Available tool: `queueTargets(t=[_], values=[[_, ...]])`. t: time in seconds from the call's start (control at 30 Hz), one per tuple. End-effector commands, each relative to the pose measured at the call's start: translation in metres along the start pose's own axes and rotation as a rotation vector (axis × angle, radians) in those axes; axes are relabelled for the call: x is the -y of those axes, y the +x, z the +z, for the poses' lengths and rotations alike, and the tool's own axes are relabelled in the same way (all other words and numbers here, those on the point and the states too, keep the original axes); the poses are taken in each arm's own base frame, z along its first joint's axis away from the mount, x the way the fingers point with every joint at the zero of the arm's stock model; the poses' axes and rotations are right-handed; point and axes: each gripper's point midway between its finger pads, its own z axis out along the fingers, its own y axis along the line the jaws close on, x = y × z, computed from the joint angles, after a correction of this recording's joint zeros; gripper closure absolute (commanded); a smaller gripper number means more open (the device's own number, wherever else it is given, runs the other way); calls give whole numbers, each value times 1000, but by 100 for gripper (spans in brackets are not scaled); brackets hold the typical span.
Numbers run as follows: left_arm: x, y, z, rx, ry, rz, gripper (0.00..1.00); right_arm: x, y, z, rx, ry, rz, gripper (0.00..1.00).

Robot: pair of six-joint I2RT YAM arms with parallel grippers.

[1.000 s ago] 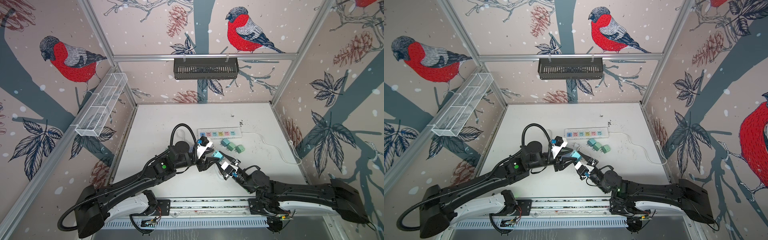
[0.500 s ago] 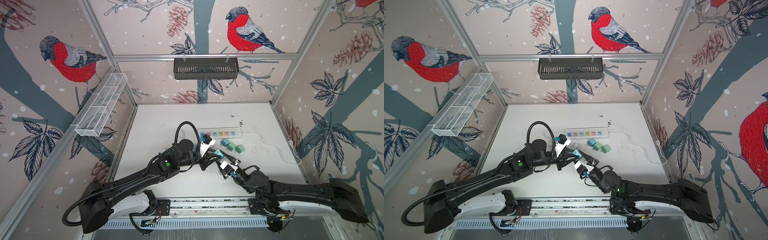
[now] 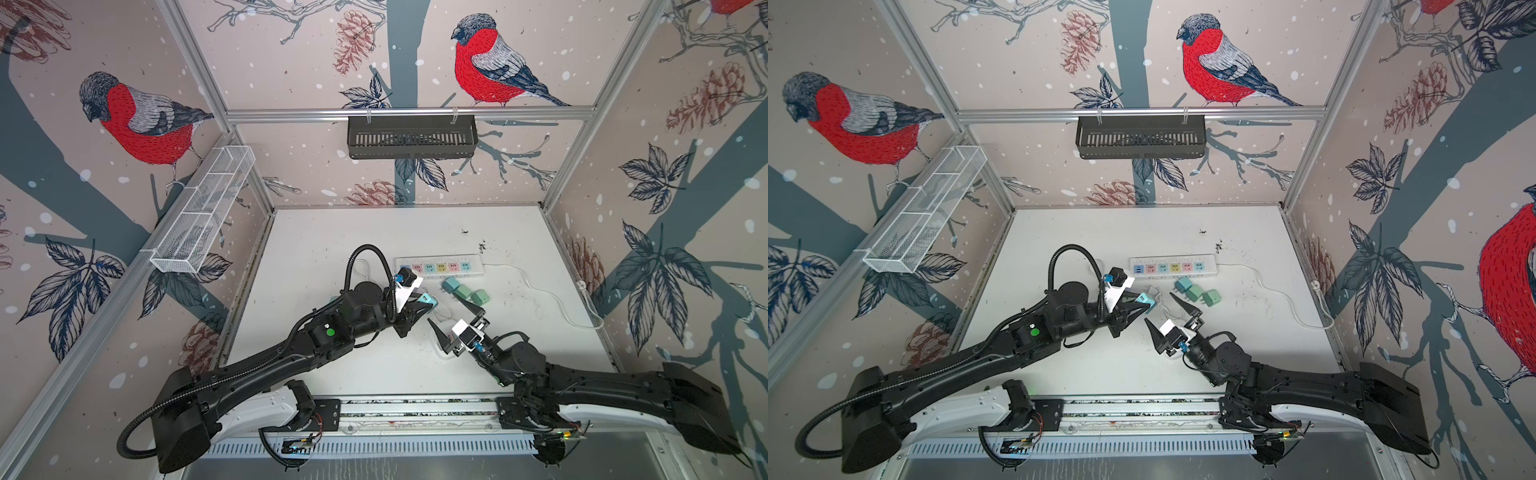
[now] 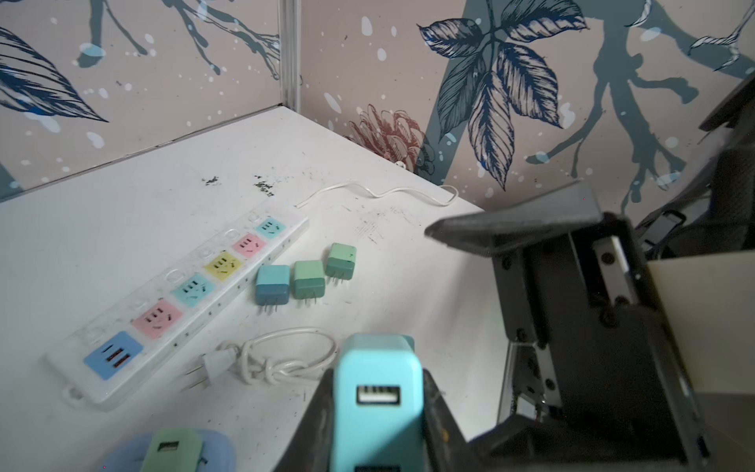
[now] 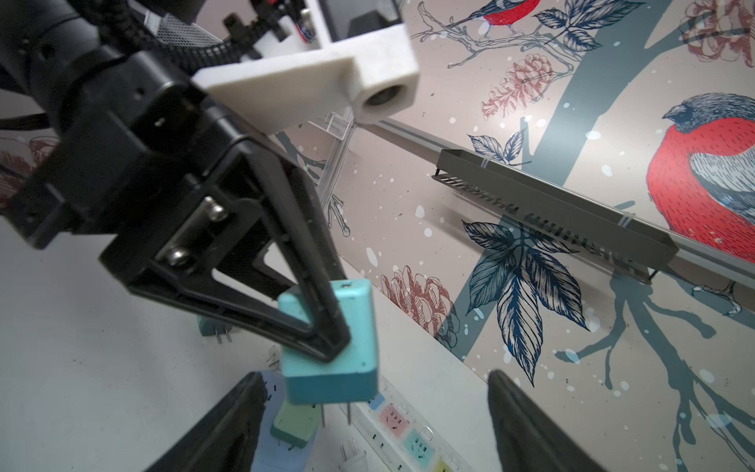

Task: Insert the plug
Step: 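Open the right gripper and pull back while the left gripper holds the adapter, then carry the teal adapter with the left gripper over the blue socket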

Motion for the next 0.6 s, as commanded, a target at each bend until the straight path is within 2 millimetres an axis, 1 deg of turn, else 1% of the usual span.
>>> queueTargets(t=[0.0, 0.13, 0.2, 0.23, 0.27, 0.33, 0.37, 0.47, 0.57], values=[[-24, -8, -9, 61, -133, 58, 100, 15, -9, -3, 58, 22, 119, 11], [-52, -5, -19, 84, -242, 69, 100, 38, -6, -8, 74, 72, 203, 10], [-63, 0, -22, 79, -269, 102, 100, 44, -5, -10, 82, 85, 221, 11], [-69, 7, -23, 73, -291, 136, 100, 48, -4, -12, 84, 95, 224, 12], [-74, 11, -25, 69, -320, 162, 100, 50, -3, -12, 82, 106, 227, 12], [-90, 20, -32, 71, -415, 185, 100, 56, 1, -11, 67, 127, 239, 12], [-95, 21, -33, 76, -441, 189, 100, 57, 3, -10, 59, 133, 243, 12], [-102, 28, -30, 43, -474, 199, 100, 58, 5, -7, 46, 127, 262, 13], [-115, 36, -22, -48, -525, 173, 100, 58, 7, -5, 34, 124, 286, 13]])
